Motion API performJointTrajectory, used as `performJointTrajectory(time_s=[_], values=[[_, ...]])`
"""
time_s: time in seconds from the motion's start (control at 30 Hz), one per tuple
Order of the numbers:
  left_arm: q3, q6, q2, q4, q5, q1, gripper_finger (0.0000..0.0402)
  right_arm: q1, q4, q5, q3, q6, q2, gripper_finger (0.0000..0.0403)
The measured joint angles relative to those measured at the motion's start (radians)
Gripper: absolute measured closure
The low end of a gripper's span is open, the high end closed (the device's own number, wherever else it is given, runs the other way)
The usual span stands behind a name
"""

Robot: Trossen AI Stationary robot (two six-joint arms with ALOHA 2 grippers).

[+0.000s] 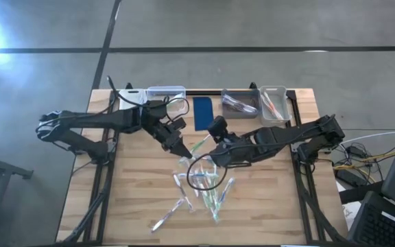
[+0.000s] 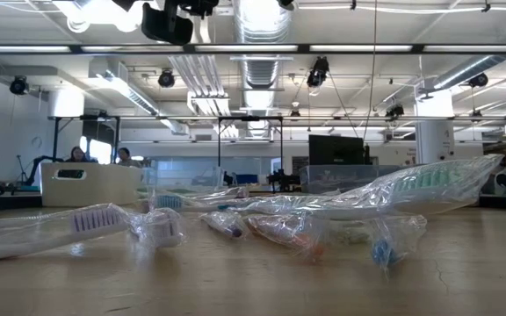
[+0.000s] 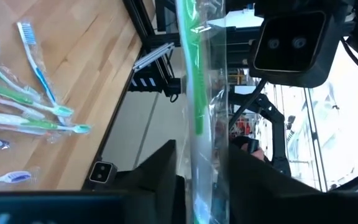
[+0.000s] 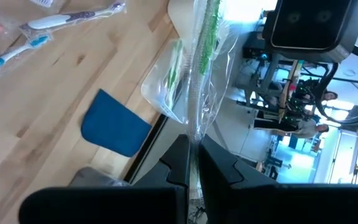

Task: Pick & Place Toothbrushes
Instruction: Put the green toothbrush into the transparent bin

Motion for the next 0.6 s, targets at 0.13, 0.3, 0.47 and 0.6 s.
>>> performJointTrajectory(time_s=[0.13, 0.3, 0.47, 0.6], values=[[0.0, -0.007, 0.0, 0.0, 0.0, 0.0, 0.0333, 0.0, 0.012, 0.0, 0.0, 0.0, 0.0, 0.039], [0.0, -0.012, 0.0, 0.0, 0.001, 0.0, 0.0372, 0.0, 0.019, 0.0, 0.0, -0.021, 0.0, 0.039], [0.0, -0.012, 0.0, -0.001, 0.002, 0.0, 0.0372, 0.0, 0.019, 0.0, 0.0, -0.038, 0.0, 0.0389], [0.0, -0.011, 0.0, 0.0, 0.002, 0.0, 0.0369, 0.0, 0.019, 0.0, 0.0, -0.073, 0.0, 0.0367]])
